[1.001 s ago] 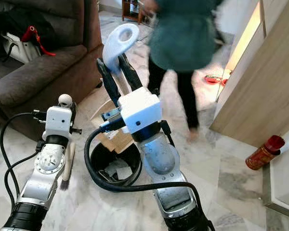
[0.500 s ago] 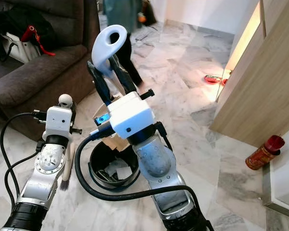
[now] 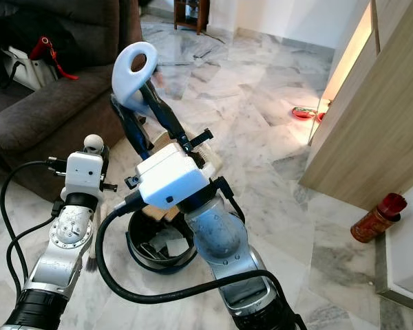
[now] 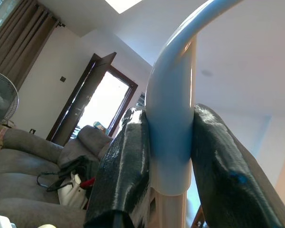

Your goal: Sweep floor

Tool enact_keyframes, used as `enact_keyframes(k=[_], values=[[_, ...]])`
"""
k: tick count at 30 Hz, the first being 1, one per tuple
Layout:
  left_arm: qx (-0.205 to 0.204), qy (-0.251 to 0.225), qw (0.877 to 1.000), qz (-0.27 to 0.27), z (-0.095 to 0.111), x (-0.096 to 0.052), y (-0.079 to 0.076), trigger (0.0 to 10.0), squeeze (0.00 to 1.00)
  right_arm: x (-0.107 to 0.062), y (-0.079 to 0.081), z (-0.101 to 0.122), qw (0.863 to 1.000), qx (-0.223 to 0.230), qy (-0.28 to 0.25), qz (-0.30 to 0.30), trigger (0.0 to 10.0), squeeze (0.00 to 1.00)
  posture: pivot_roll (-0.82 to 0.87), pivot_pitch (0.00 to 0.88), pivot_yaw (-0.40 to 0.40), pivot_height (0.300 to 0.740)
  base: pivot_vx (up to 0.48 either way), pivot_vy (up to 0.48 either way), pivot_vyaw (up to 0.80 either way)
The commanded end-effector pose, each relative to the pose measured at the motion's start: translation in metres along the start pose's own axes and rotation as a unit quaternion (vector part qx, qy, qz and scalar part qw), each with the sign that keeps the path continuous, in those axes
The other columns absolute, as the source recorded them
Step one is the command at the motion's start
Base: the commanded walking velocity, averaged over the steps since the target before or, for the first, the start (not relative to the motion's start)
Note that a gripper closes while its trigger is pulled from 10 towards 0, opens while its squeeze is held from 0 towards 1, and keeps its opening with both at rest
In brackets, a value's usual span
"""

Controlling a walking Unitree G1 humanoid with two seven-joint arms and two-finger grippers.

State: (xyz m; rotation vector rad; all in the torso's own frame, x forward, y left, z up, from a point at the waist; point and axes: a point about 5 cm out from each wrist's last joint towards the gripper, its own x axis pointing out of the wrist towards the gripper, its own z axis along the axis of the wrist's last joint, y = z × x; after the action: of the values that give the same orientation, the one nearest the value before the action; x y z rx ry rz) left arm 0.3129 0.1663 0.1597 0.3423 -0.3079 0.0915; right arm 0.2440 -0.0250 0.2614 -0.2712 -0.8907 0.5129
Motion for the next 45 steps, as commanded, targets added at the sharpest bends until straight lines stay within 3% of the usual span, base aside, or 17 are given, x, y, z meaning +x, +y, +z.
enact_keyframes(k=[1, 7, 10, 11, 13, 14, 18, 20, 27, 37, 44, 45], values=[[0.004, -0.042, 0.999, -0.002, 0.015, 0.003, 0.001, 10.0, 0.00, 0.006, -0.004, 0.025, 0.998, -0.012, -0.069, -0.007, 10.0, 0.00, 0.12, 0.093, -0.070, 0.740, 0.000, 0.000, 0.00], [0.003, -0.042, 0.999, -0.003, 0.016, 0.003, 0.000, 10.0, 0.00, 0.006, -0.004, 0.023, 0.998, -0.014, -0.066, -0.008, 10.0, 0.00, 0.12, 0.093, -0.070, 0.740, 0.000, 0.000, 0.00], [0.003, -0.042, 0.999, -0.003, 0.016, 0.003, 0.000, 10.0, 0.00, 0.005, -0.011, 0.016, 0.999, 0.002, -0.041, -0.035, 10.0, 0.00, 0.12, 0.094, -0.070, 0.740, 0.000, 0.000, 0.00], [0.003, -0.042, 0.999, -0.003, 0.016, 0.003, 0.000, 10.0, 0.00, 0.005, -0.014, 0.013, 0.998, 0.010, -0.030, -0.049, 10.0, 0.00, 0.12, 0.093, -0.070, 0.740, 0.000, 0.000, 0.00], [0.003, -0.042, 0.999, -0.003, 0.016, 0.003, 0.000, 10.0, 0.00, 0.004, -0.037, -0.002, 0.991, 0.043, 0.016, -0.123, 10.0, 0.00, 0.12, 0.092, -0.069, 0.740, 0.000, 0.000, 0.00], [0.003, -0.042, 0.999, -0.003, 0.016, 0.003, 0.000, 10.0, 0.00, 0.004, -0.037, -0.002, 0.991, 0.043, 0.016, -0.123, 10.0, 0.00, 0.12, 0.092, -0.069, 0.740, 0.000, 0.000, 0.00], [0.003, -0.042, 0.999, -0.004, 0.016, 0.003, 0.000, 10.0, 0.00, 0.000, -0.057, -0.010, 0.985, 0.030, 0.032, -0.167, 10.0, 0.00, 0.12, 0.092, -0.070, 0.740, 0.000, 0.000, 0.00], [0.003, -0.041, 0.999, -0.004, 0.015, 0.003, 0.000, 10.0, 0.00, -0.007, -0.076, -0.018, 0.981, -0.006, 0.050, -0.189, 10.0, 0.00, 0.12, 0.091, -0.070, 0.740, 0.000, 0.000, 0.00], [0.003, -0.040, 0.999, -0.005, 0.015, 0.002, 0.000, 10.0, 0.00, -0.018, -0.096, -0.027, 0.971, -0.035, 0.077, -0.224, 10.0, 0.00, 0.12, 0.091, -0.070, 0.740, 0.000, 0.000, 0.00], [0.000, -0.041, 0.999, -0.008, 0.015, 0.002, -0.002, 10.0, 0.00, -0.052, -0.128, -0.052, 0.946, -0.096, 0.146, -0.273, 10.0, 0.00, 0.12, 0.082, -0.066, 0.740, 0.000, 0.000, 0.00], [-0.001, -0.042, 0.999, -0.011, 0.016, 0.001, -0.003, 10.0, 0.00, -0.086, -0.141, -0.074, 0.919, -0.077, 0.212, -0.323, 10.0, 0.00, 0.12, 0.076, -0.065, 0.740, 0.000, 0.000, 0.00], [-0.002, -0.042, 0.999, -0.012, 0.016, 0.001, -0.003, 10.0, 0.00, -0.097, -0.140, -0.084, 0.908, -0.065, 0.241, -0.335, 10.0, 0.00, 0.11, 0.072, -0.064, 0.740, 0.000, 0.000, 0.00]])
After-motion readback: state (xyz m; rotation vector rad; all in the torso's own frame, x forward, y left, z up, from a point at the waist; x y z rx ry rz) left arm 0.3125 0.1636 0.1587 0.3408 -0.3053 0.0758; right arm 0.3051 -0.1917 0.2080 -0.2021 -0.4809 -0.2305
